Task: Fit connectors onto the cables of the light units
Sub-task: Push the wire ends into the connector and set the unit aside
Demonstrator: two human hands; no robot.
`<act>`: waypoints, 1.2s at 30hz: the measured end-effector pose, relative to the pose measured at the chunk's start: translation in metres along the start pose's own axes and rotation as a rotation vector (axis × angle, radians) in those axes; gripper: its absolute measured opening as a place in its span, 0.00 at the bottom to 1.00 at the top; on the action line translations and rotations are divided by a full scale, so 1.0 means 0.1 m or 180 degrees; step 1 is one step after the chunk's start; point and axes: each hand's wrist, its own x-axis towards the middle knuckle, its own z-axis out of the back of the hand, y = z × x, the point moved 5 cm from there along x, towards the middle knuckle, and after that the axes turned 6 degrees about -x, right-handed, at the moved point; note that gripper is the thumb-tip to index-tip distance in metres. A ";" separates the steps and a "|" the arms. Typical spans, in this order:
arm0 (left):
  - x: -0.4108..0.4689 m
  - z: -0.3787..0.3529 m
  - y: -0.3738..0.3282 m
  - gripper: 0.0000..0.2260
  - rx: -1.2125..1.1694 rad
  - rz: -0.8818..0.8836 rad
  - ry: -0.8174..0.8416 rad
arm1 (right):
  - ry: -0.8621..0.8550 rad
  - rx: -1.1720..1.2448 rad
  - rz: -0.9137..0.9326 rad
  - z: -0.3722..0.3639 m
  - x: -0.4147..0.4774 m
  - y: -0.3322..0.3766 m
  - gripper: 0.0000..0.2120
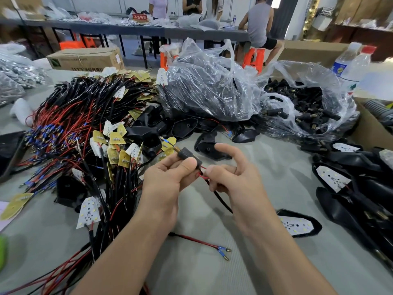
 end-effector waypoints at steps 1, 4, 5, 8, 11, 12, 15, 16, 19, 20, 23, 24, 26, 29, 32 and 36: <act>0.01 0.01 0.00 0.06 -0.0089 0.0057 -0.0054 | 0.0035 -0.0208 0.0036 0.00 0.00 0.00 0.24; 0.02 0.01 0.00 0.06 -0.0228 0.0165 -0.0141 | -0.0085 -0.0669 0.0028 0.00 -0.02 0.00 0.16; 0.02 0.02 0.01 0.06 -0.0221 0.0176 -0.0157 | -0.0126 -0.0673 0.0010 0.01 -0.02 -0.02 0.12; 0.02 0.04 0.01 0.04 -0.0162 0.0094 -0.0185 | -0.0217 -0.0392 -0.0176 0.05 -0.03 -0.02 0.07; 0.02 0.03 0.01 0.06 -0.0174 0.0060 -0.0211 | -0.0122 -0.0025 -0.0427 0.07 -0.01 -0.04 0.07; 0.02 0.03 0.01 0.06 -0.0159 0.0045 -0.0223 | -0.0033 0.0150 -0.0509 0.05 -0.01 -0.04 0.05; 0.02 0.03 0.00 0.07 -0.0170 0.0040 -0.0234 | -0.0014 0.0591 -0.0614 0.05 0.01 -0.05 0.07; 0.02 0.03 0.00 0.07 -0.0198 0.0046 -0.0235 | -0.0045 0.0571 -0.0577 0.06 0.01 -0.04 0.05; 0.02 0.02 0.01 0.05 -0.0255 0.0100 -0.0198 | -0.0024 0.0325 -0.0377 0.06 -0.01 -0.03 0.08; 0.02 0.02 0.01 0.05 -0.0240 0.0142 -0.0154 | -0.0055 0.0148 -0.0266 0.07 -0.01 -0.03 0.10; 0.04 0.03 0.04 0.04 -0.0149 0.0344 -0.0010 | -0.0205 -0.0497 0.0100 0.07 0.01 -0.01 0.13; 0.04 0.03 0.04 0.03 -0.0109 0.0391 0.0038 | -0.0250 -0.0684 0.0180 0.06 0.01 -0.01 0.12; 0.04 0.02 0.05 0.03 0.0006 0.0419 0.0157 | -0.0353 -0.0999 0.0266 0.06 -0.01 -0.01 0.11; 0.02 -0.02 0.04 0.04 0.0411 0.0330 0.0425 | -0.0511 -0.1364 0.0335 0.08 -0.02 -0.01 0.15; 0.03 -0.01 0.03 0.05 0.0772 0.0263 0.0503 | -0.0720 -0.1545 0.0467 0.11 -0.03 0.03 0.15; 0.03 -0.01 0.02 0.06 0.0512 0.0272 0.0408 | -0.0883 -0.1660 0.0744 0.13 -0.08 0.11 0.12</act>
